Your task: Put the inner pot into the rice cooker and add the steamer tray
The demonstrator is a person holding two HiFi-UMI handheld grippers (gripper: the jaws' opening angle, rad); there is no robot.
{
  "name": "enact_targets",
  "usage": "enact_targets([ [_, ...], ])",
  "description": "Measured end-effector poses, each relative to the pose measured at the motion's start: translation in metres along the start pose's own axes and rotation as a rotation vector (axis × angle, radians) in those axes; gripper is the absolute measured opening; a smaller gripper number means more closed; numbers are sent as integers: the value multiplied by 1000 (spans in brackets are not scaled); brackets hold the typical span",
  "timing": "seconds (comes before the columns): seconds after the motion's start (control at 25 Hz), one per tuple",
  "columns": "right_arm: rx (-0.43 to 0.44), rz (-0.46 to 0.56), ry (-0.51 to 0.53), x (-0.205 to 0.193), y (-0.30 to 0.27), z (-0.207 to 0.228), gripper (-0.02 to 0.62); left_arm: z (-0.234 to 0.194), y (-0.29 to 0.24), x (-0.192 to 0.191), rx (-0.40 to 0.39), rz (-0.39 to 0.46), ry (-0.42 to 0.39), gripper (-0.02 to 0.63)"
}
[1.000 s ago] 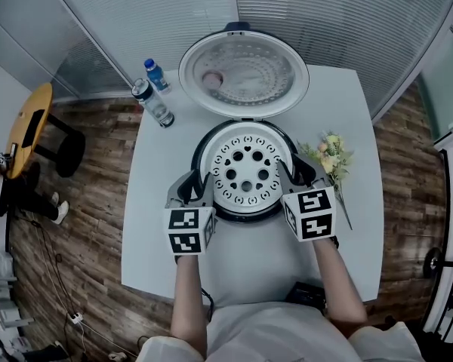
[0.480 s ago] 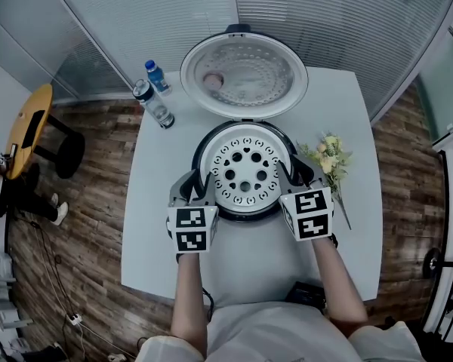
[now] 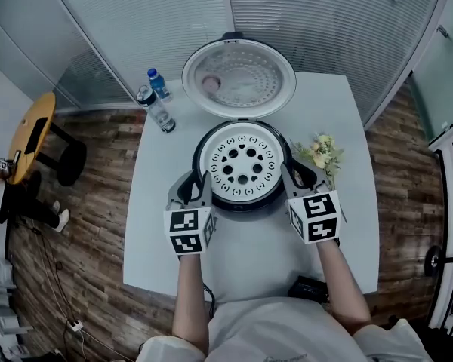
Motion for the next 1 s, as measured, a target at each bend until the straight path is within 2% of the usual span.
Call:
enact_targets([
  [0.12, 11, 25, -31, -2, 25, -3, 54, 9, 16, 12, -11, 73, 51, 89],
  [0.36, 70, 44, -150, -2, 66, -16, 21, 38, 49, 15, -75, 85, 132, 57],
  [0.52, 73, 69, -212, 2, 89, -18, 18, 58, 68, 16, -112, 89, 165, 29],
  [0.72, 84, 60, -194, 2, 108, -19, 17, 72, 84, 14, -125, 89, 206, 15],
  [1.0, 79, 76, -230, 6, 121, -14, 17, 85, 91, 12, -129, 79, 236, 12],
])
Point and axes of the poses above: the fingertips, and each gripper's own axes: y backward along the fingers, z to its right, x out of its top, the point moved 2 cm from there along y, backward along the fingers, and after that the axes turned 14 degrees about z, right-handed, at the moved point
